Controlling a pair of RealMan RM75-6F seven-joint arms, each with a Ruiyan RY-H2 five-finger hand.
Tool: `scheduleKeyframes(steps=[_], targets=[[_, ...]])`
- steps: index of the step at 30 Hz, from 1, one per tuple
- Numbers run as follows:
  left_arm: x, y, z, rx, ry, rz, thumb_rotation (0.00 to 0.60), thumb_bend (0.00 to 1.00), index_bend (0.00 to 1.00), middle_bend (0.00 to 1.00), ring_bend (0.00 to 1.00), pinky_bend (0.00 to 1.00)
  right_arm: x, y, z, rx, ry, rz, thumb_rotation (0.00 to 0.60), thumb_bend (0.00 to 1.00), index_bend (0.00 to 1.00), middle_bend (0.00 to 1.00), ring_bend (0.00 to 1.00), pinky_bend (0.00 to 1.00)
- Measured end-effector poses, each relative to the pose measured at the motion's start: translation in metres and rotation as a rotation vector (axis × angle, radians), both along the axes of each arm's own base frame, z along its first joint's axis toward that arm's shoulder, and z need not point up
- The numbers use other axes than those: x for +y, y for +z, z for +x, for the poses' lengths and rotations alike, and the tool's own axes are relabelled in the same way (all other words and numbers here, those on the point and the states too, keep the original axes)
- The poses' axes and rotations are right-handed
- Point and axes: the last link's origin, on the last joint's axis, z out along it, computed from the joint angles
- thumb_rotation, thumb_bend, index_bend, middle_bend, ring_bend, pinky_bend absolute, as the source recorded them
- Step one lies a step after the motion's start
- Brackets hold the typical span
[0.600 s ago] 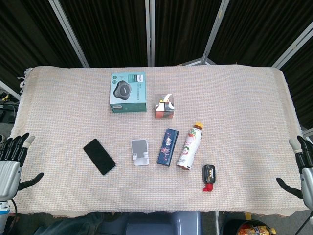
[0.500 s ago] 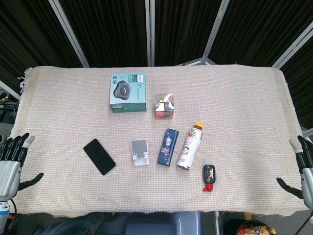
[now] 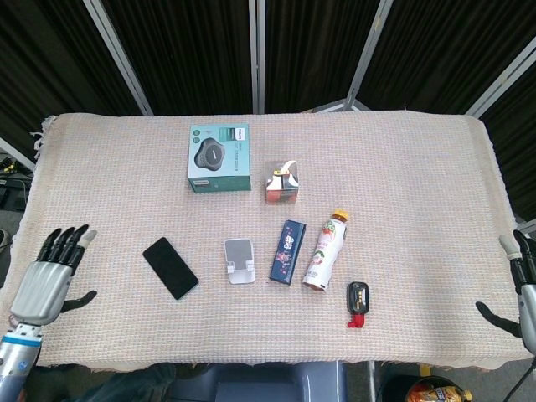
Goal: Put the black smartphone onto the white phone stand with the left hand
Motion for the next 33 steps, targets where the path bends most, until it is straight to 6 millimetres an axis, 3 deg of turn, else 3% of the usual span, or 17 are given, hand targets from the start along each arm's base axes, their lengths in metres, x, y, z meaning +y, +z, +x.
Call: scheduleKeyframes(steps=[5, 9, 14, 22, 33], targets=[[0.044, -0.033, -0.003, 0.127, -0.093, -0.171, 0.6, 0.0, 0.02, 0.0, 0.0, 0.02, -0.005, 0.0, -0.004, 0.008, -0.023, -0.01, 0.6, 0.0, 0.0, 0.0, 0.0, 0.0], [0.076, -0.05, -0.012, 0.231, -0.164, -0.236, 0.6, 0.0, 0.13, 0.0, 0.06, 0.11, -0.01, -0.003, -0.01, 0.029, -0.063, -0.007, 0.6, 0.0, 0.0, 0.0, 0.0, 0.0], [0.106, -0.067, -0.02, 0.294, -0.256, -0.284, 0.6, 0.0, 0.24, 0.08, 0.15, 0.19, -0.012, -0.006, -0.011, 0.049, -0.08, -0.013, 0.6, 0.0, 0.0, 0.0, 0.0, 0.0], [0.117, -0.099, -0.008, 0.288, -0.424, -0.387, 0.6, 0.0, 0.28, 0.1, 0.17, 0.21, -0.012, -0.007, -0.013, 0.055, -0.101, -0.019, 0.6, 0.0, 0.0, 0.0, 0.0, 0.0], [0.115, -0.118, 0.004, 0.329, -0.468, -0.444, 0.6, 0.0, 0.27, 0.1, 0.18, 0.21, -0.011, -0.003, -0.015, 0.047, -0.103, -0.025, 0.6, 0.0, 0.0, 0.0, 0.0, 0.0]])
